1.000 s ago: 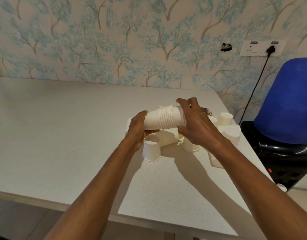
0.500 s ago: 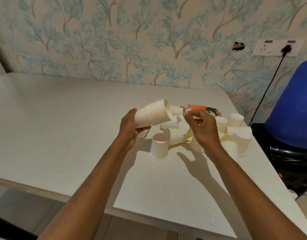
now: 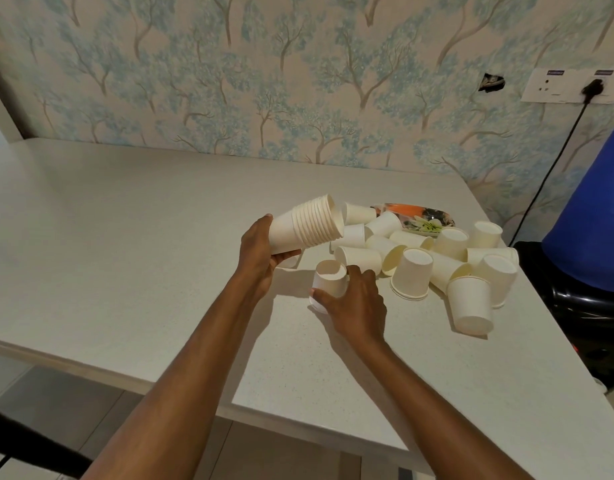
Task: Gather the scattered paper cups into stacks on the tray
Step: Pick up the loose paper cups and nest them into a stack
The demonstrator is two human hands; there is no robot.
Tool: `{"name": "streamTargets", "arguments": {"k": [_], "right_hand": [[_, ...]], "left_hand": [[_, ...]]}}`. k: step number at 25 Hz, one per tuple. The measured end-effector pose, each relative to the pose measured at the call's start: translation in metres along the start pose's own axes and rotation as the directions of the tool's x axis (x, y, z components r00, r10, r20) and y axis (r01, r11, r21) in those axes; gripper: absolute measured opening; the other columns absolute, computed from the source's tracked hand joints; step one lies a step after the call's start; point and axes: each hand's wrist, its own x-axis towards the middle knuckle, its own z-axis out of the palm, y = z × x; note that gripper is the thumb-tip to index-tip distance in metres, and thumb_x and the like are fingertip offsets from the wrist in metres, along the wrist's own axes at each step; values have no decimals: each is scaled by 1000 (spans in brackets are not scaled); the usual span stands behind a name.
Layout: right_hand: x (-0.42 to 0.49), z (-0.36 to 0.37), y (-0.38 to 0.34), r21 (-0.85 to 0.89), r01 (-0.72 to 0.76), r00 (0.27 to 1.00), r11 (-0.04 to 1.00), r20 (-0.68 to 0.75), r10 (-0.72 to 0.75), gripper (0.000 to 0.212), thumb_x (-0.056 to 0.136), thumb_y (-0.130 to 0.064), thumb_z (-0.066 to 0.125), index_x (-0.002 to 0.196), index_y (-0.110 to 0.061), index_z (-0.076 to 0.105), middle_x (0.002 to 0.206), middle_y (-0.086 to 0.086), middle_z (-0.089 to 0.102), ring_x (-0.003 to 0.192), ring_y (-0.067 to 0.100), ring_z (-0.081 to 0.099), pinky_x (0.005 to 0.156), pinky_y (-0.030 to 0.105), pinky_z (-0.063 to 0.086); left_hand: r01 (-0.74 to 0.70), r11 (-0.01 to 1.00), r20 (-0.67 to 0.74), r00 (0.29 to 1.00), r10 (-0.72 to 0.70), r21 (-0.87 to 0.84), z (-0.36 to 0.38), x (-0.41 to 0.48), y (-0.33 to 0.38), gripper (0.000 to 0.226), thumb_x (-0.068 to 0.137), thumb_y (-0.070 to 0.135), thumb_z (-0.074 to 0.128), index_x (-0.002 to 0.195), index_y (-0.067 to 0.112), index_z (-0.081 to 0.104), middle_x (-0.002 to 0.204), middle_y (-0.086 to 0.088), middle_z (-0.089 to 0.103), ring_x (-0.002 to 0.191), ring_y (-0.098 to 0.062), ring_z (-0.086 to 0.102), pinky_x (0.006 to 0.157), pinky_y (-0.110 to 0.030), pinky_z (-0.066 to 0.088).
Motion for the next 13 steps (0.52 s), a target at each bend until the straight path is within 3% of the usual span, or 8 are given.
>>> {"name": "streamTargets", "arguments": {"k": [8, 13], "right_hand": [[9, -45, 10, 133, 97, 993, 986, -78, -87, 68, 73, -47, 78, 126, -17, 47, 124, 5, 54, 110, 24, 56, 84, 44, 53], [45, -105, 13, 143, 202, 978, 969, -86, -192, 64, 71, -37, 79, 119, -21, 41, 112, -3, 55, 96, 18, 50, 71, 34, 41]], "left_hand": [[10, 1000, 35, 999, -9, -21, -6, 2, -2, 6, 94, 26, 57, 98, 22, 57, 105, -11, 58, 94, -27, 63, 61, -34, 60], [28, 999, 70, 997, -26, -25, 3, 0, -2, 18, 95, 28, 55, 109, 15, 56, 108, -13, 58, 93, -28, 63, 59, -33, 59]]}}
